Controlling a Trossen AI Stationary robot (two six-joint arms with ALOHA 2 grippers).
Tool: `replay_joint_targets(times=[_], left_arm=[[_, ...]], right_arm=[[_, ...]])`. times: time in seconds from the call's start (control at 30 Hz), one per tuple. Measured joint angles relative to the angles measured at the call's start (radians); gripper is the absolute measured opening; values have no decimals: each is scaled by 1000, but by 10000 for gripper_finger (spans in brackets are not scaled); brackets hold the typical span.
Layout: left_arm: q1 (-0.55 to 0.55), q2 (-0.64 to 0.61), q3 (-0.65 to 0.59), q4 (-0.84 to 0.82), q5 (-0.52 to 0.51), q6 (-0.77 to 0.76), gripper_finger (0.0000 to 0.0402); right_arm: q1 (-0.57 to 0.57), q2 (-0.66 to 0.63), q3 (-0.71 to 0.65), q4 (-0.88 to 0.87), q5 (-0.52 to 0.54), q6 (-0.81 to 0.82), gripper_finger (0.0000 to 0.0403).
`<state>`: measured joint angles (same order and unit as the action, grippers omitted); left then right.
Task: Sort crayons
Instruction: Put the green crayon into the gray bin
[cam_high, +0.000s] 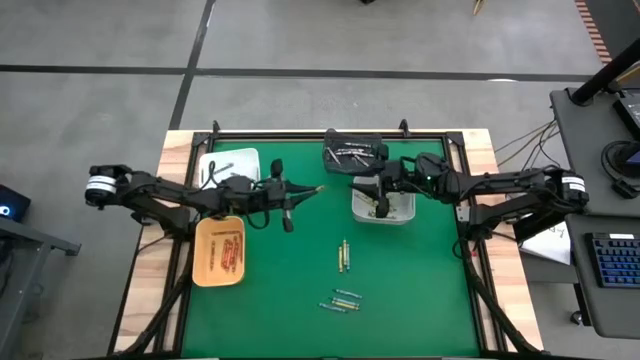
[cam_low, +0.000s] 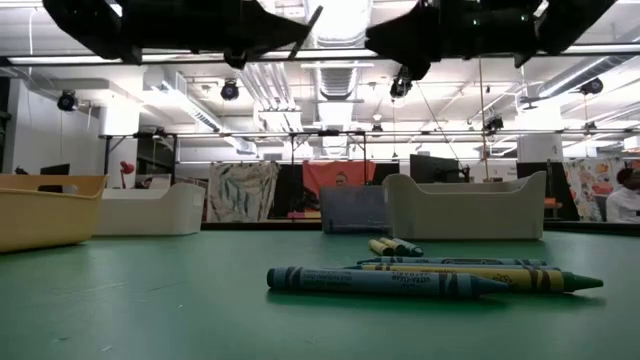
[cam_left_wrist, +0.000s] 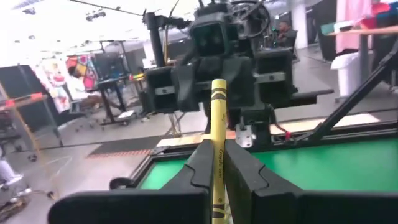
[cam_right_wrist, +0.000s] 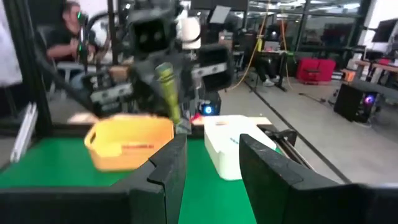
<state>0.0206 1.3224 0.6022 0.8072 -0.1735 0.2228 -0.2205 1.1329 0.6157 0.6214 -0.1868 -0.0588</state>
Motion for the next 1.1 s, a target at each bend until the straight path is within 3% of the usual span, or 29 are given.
replay_joint_targets(times=[0.17, 0.4, 0.67, 0.8, 1.1], left_arm=[[-2, -20, 1, -24, -1, -87, 0], [-5, -18, 33, -25, -1, -142, 0], [-8, -17, 109, -39, -1, -231, 0], [-9, -15, 108, -48, -1, -171, 0], [-14, 41, 111, 26, 0, -154, 0]], right_arm=[[0, -11, 49, -51, 0, 44, 137], [14, -18, 116, -255, -5, -42, 137], [19, -19, 118, -212, -5, -37, 137], [52, -18, 118, -101, -14, -59, 137], [57, 37, 117, 94, -12, 53, 137]])
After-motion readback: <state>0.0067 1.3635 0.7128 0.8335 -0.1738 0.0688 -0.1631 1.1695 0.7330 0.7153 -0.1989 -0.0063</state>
